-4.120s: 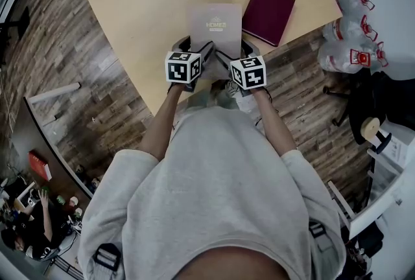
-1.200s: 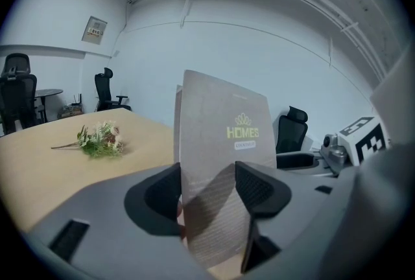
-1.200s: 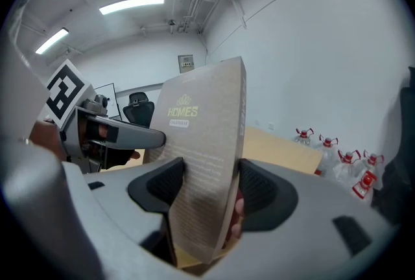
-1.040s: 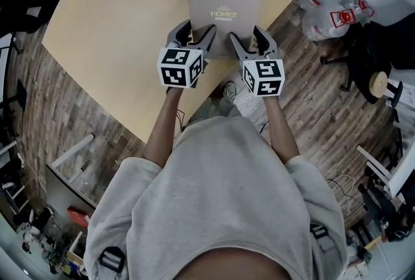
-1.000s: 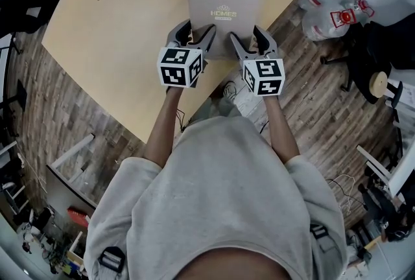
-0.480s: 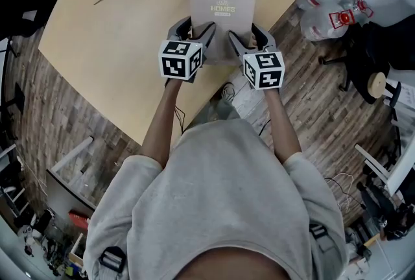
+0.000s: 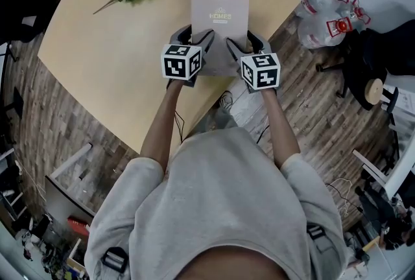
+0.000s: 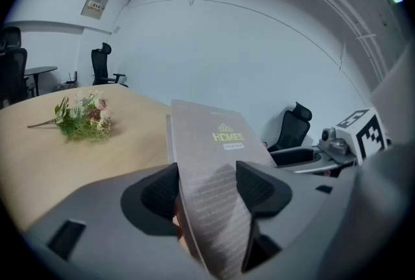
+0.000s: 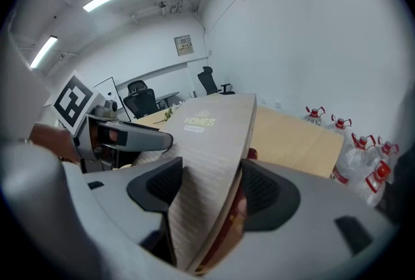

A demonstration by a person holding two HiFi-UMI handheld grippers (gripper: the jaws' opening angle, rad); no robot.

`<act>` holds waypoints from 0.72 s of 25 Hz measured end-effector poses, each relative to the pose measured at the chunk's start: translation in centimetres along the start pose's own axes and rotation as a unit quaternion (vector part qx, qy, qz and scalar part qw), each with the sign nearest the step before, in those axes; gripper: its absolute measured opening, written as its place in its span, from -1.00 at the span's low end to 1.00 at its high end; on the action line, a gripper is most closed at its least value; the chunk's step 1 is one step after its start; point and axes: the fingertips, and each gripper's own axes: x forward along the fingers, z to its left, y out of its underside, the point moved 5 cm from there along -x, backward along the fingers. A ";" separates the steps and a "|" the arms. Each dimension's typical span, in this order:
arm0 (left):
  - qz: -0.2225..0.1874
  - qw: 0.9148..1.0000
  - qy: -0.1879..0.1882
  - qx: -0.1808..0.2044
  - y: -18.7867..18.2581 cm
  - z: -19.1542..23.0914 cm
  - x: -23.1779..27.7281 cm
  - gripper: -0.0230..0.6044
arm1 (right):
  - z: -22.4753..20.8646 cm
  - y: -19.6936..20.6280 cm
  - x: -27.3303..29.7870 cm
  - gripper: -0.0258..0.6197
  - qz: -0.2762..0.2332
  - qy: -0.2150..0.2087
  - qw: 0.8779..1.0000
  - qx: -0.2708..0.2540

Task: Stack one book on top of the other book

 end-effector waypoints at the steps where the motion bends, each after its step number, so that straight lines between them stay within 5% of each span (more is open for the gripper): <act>1: 0.002 1.000 0.001 -0.004 0.1 0.2 0.3 -0.06 | -0.2 0.1 0.3 -0.05 0.004 -0.001 1.000 0.001; 18: 0.038 0.998 0.013 -0.042 1.7 2.0 3.6 -0.03 | -1.8 1.3 2.8 -0.02 0.035 0.003 0.999 0.024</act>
